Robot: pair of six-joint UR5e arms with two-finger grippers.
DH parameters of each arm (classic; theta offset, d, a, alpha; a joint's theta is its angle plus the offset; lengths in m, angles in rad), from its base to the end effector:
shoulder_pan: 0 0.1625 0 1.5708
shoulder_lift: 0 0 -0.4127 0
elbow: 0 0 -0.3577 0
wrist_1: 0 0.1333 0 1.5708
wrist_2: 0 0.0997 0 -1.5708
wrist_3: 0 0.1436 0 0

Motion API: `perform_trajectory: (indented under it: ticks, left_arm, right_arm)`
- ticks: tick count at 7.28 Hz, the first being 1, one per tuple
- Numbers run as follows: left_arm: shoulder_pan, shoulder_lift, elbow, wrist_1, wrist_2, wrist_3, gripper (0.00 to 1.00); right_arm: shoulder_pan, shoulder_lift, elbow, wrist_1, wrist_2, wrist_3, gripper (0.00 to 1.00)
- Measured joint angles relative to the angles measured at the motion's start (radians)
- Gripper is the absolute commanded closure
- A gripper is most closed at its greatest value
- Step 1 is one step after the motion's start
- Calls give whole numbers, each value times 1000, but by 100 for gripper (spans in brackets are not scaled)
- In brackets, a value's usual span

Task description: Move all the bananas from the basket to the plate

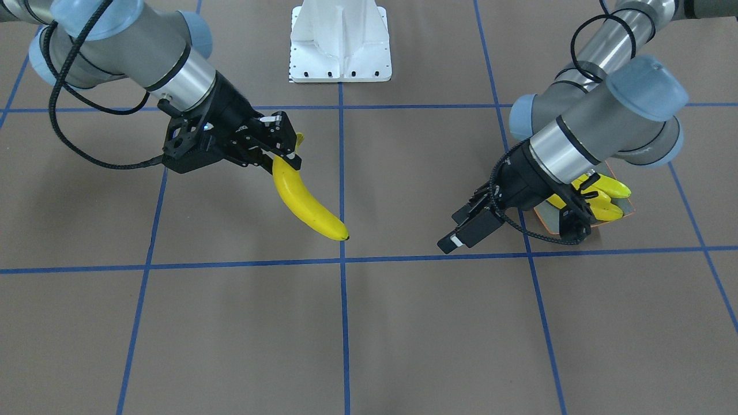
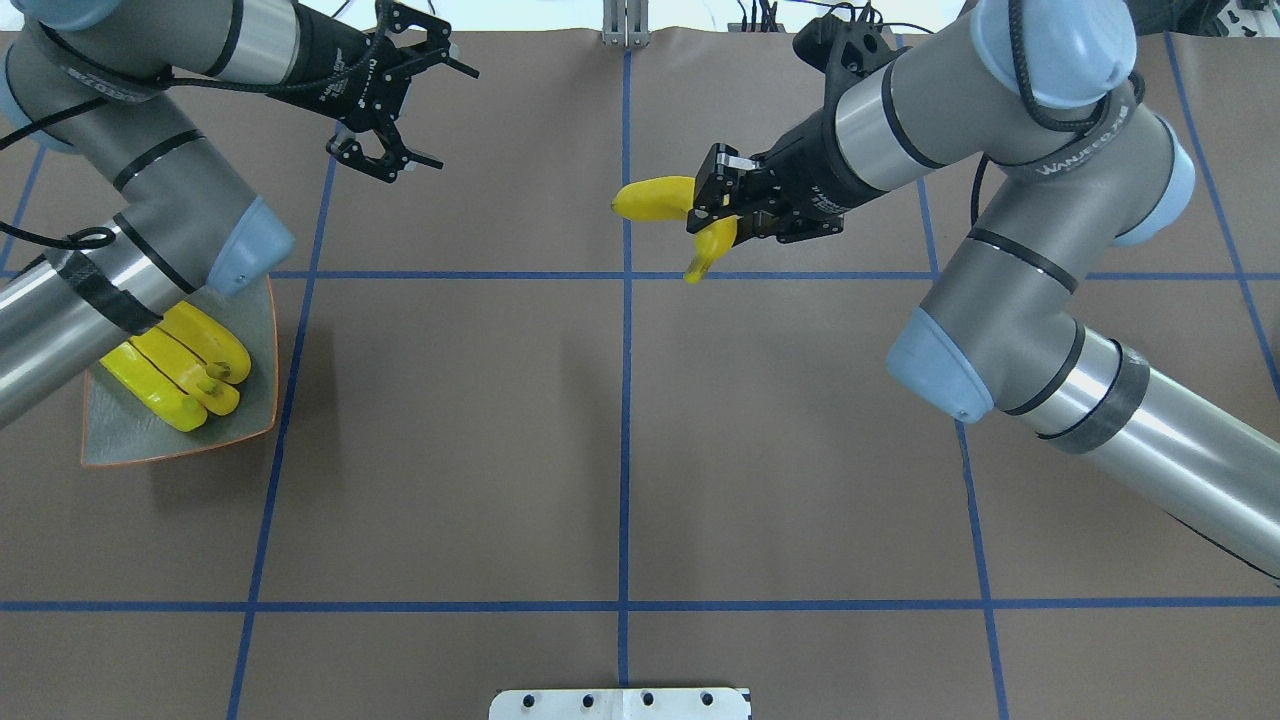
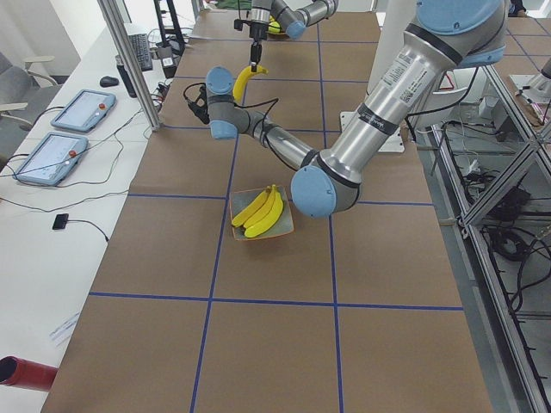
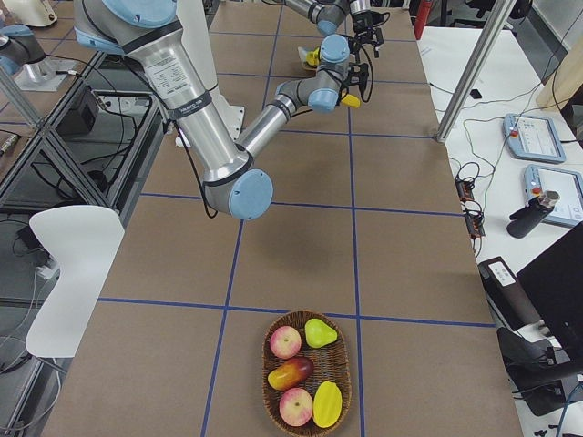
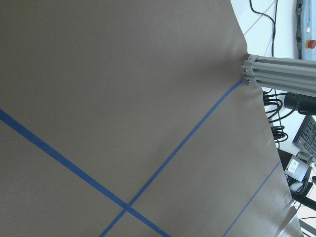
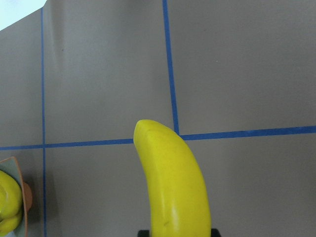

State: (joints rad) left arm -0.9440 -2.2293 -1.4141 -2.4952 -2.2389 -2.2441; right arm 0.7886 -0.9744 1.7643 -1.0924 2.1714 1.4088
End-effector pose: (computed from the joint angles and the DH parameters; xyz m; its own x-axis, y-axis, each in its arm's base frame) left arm 0.3700 -0.5865 0.2344 -0.1062 -0.6879 -0.7180 0.2686 0.6753 -0.6868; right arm -0.4045 -0.4811 0.1900 0.2403 0.0530 0.9692 -0.1684 0.9856 -0.0122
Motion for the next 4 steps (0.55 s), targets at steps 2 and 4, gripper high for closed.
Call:
perform_trajectory:
  ticks: [2,4]
  left_arm:
    - [64,-15,-63,102,23,-37,0]
    - [118,-36,-129,196,59,-119,0]
  right_arm:
    - [-25,15,9,0,-70,14,100]
    - [-48,16,15,0,-158,13,100]
